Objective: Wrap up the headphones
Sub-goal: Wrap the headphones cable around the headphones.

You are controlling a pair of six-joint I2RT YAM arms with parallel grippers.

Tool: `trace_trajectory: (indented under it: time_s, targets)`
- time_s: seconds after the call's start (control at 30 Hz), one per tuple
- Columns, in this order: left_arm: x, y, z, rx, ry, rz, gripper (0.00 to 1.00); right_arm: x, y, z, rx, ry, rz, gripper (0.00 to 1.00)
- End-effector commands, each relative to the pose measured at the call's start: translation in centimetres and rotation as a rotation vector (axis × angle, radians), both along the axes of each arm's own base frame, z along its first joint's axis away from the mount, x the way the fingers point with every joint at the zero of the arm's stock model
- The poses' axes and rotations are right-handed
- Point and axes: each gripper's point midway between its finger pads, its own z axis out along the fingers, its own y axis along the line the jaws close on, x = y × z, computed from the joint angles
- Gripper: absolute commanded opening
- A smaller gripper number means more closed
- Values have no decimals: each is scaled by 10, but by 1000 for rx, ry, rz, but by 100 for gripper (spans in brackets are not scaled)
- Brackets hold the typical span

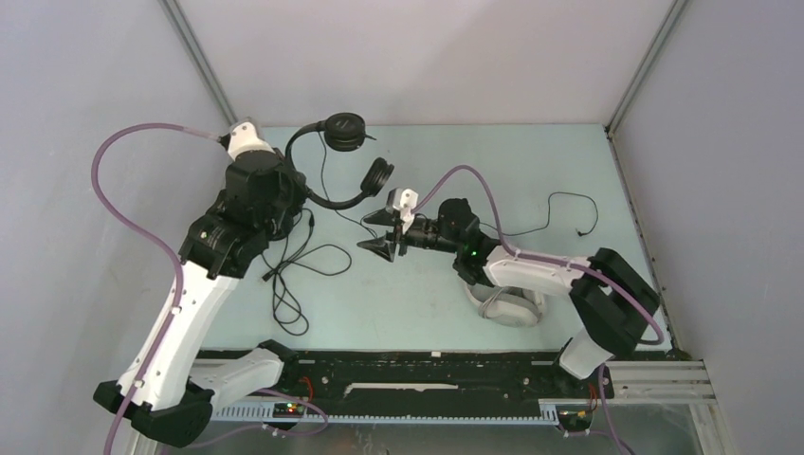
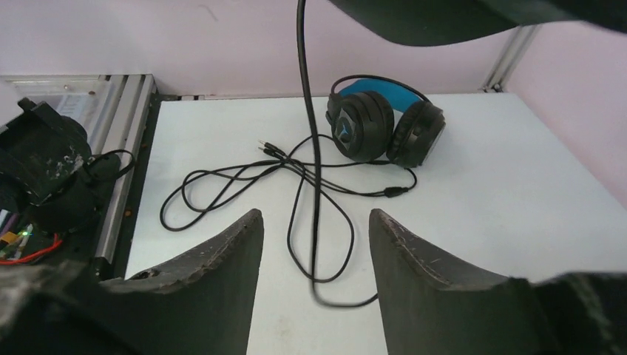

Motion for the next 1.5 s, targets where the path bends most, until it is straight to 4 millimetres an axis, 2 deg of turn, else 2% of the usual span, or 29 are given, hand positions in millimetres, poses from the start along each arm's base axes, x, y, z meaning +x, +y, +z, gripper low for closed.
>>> trace_trajectory:
  time_s: [0.0, 0.23, 0.53, 0.6, 0.67, 0.73, 0.77, 0.83, 1.03, 1.17, 1.3, 1.47]
  targets:
    - [-5, -1, 39, -64, -80, -12, 0, -2, 14, 12, 92, -175, 59, 58]
    - [-12, 0, 54, -62, -86, -28, 0, 9, 29, -4, 146, -272, 56, 67]
    - [-19, -1, 69, -82, -101, -53, 0, 14, 43, -25, 160, -245, 72, 62]
    - [-20, -1, 70, -83, -103, -55, 0, 17, 43, -30, 142, -240, 59, 59]
    - [-22, -2, 73, -85, -108, -62, 0, 20, 41, -35, 122, -224, 51, 50]
    - [-24, -1, 78, -80, -115, -72, 0, 24, 39, -41, 108, -193, 51, 29]
    - [-25, -1, 82, -77, -119, -79, 0, 25, 37, -43, 107, -175, 52, 16]
    - [-29, 0, 89, -59, -127, -101, 0, 34, 31, -44, 103, -147, 32, 0]
    - [-37, 26, 87, 19, -101, -43, 0, 59, 4, -35, 101, -84, -49, 0]
    - [-39, 34, 97, 21, -132, -41, 0, 63, -14, -29, 112, -86, -82, 0]
    - [-35, 19, 91, 34, -88, -142, 0, 72, -27, -23, 113, -89, -110, 0]
    - [-39, -11, 60, 46, 9, -338, 0, 88, -43, -20, 114, -69, -157, 0]
